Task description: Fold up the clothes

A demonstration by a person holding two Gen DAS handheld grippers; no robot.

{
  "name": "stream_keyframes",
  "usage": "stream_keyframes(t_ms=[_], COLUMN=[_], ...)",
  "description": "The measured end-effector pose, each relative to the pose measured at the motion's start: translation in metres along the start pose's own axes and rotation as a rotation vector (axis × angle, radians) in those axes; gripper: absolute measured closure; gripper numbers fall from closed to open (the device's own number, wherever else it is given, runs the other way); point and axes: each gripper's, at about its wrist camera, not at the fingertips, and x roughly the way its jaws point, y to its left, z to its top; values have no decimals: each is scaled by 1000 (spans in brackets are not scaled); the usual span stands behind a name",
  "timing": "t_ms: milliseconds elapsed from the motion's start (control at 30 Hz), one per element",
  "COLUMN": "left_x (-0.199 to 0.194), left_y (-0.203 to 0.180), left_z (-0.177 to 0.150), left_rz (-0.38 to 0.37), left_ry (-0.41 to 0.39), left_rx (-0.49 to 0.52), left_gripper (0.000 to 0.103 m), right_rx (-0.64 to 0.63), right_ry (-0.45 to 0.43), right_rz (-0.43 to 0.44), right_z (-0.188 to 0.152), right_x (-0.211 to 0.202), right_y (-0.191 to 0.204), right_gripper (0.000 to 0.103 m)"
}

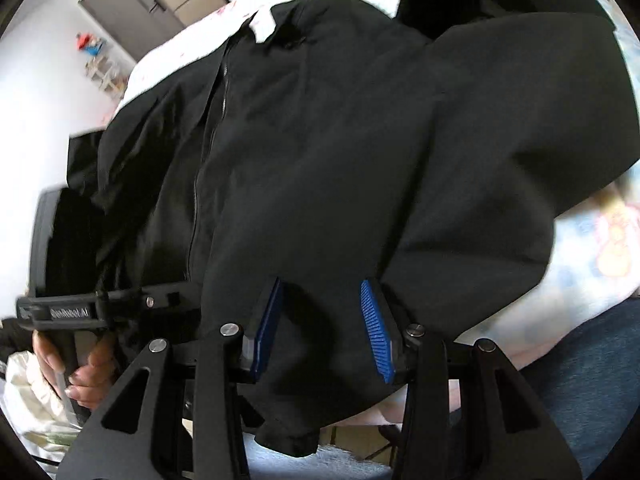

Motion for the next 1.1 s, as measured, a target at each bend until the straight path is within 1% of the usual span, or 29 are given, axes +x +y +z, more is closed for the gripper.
stream_keyframes(t_ms=[33,100,133,200,333,367,433,467,533,567,600,667,733,800,867,933,967,1000,1067,1100], left_x=[-1,-3,-4,-6,-31,-35,-37,-38,-29,-28,-29,-39,-51,-61,-61,-52,-43,-41,-41,-41], left_y=[-2,-5,-6,-9,-10,-9,0,9,29,31,31,31,30,26,17,9,6,5,7,8], left_z=[-2,-5,-7,-11,-16,-18,-21,-22,-25,-25,-25,-24,-22,-21,-21,-21,-22,-22,-22,-22], left_rz=[0,1,1,2,25,37,82,83,66,61,56,37,16,-22,-52,-66,-62,-52,-27,-14], left_ry=[-3,-9,-12,-18,-70,-77,-71,-55,-2,2,-1,-33,-70,-109,-91,-47,-12,1,9,13], left_rx=[5,15,20,30,37,37,24,4,-71,-78,-77,-74,-72,-54,-8,35,52,56,53,52], left_gripper=[78,85,90,92,95,97,97,97,97,97,97,96,96,95,93,89,89,89,90,93], right_rx=[-12,-30,-32,-28,-26,-29,-31,-32,-19,-12,-10,-14,-7,-4,-8,-28,-39,-50,-73,-78], right_ry=[4,11,14,18,24,25,33,39,52,59,61,57,45,27,17,47,65,82,118,133], right_rz=[-2,-4,-1,-15,-52,-61,-92,-109,-117,-116,-116,-114,-86,-38,5,-10,-22,-35,-60,-69], right_z=[-1,-1,-1,-2,-3,-2,-3,-4,-5,-6,-5,-4,-3,-2,1,-2,-4,-6,-10,-12], right_x=[1,3,4,5,5,5,9,11,16,17,16,12,5,-4,-10,-1,4,10,21,25], right_y=[3,6,6,5,1,-1,-3,-5,-9,-10,-11,-11,-11,-11,-9,-6,-5,-4,-2,-3], right_gripper=[60,60,60,60,60,60,60,60,60,60,60,60,59,59,58,57,57,57,56,56])
